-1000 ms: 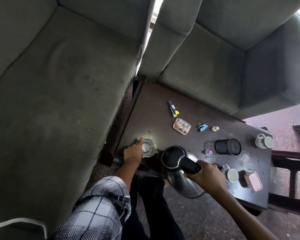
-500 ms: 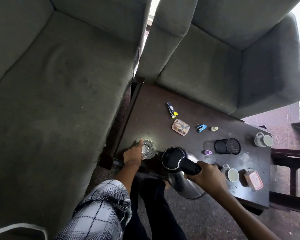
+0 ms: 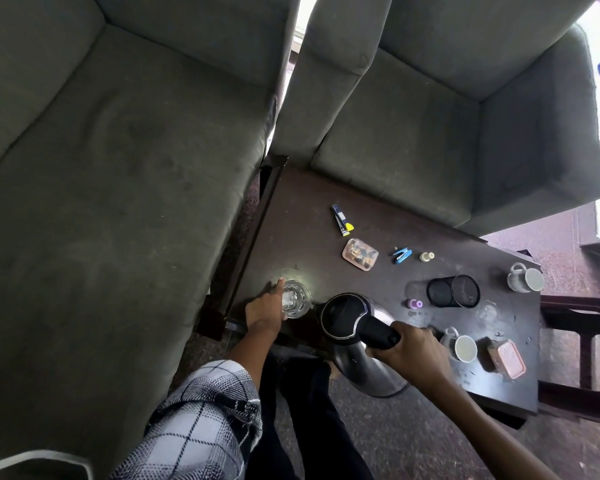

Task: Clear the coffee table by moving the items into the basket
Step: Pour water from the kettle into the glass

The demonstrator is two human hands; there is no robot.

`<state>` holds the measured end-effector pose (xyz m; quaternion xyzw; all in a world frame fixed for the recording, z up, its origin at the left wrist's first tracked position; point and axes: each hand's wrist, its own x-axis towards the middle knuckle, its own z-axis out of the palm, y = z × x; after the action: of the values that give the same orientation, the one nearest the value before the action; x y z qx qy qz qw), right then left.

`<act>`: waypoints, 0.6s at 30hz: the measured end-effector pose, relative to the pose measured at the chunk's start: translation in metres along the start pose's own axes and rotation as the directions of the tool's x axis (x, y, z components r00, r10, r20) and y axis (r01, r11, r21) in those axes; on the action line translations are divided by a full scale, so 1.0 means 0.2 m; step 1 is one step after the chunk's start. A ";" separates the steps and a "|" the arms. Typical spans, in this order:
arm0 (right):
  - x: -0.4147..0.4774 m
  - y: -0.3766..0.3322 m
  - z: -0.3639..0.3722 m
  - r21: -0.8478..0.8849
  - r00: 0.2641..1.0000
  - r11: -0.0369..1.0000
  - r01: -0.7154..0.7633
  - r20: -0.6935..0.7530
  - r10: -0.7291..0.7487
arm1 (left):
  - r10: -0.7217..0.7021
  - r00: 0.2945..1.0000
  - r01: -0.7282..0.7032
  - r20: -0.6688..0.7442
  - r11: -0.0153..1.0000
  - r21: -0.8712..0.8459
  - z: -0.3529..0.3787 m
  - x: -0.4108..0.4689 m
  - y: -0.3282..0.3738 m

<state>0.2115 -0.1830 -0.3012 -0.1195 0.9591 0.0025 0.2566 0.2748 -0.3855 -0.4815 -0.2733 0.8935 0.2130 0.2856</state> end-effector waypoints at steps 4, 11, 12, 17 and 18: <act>-0.01 0.00 -0.01 -0.010 1.000 1.000 0.002 0.000 -0.002 | 0.006 1.000 -0.006 0.011 1.000 -0.009 -0.01 -0.01 0.00; -0.01 0.00 -0.01 -0.010 1.000 1.000 0.000 -0.007 0.000 | 0.002 1.000 -0.002 0.003 1.000 0.009 0.00 0.00 0.00; -0.01 0.00 -0.01 -0.011 1.000 1.000 -0.001 -0.005 0.000 | 0.002 1.000 -0.002 0.003 1.000 0.012 0.01 0.00 0.00; -0.02 0.00 0.00 0.000 1.000 1.000 0.002 0.009 -0.002 | 0.002 1.000 -0.002 0.001 1.000 0.008 0.01 0.00 0.00; -0.02 0.00 0.00 0.003 1.000 1.000 0.003 0.008 -0.003 | 0.003 1.000 -0.003 0.001 1.000 0.010 0.01 0.00 0.00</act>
<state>0.2138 -0.1821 -0.2989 -0.1207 0.9578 0.0013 0.2607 0.2748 -0.3852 -0.4830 -0.2705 0.8948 0.2091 0.2872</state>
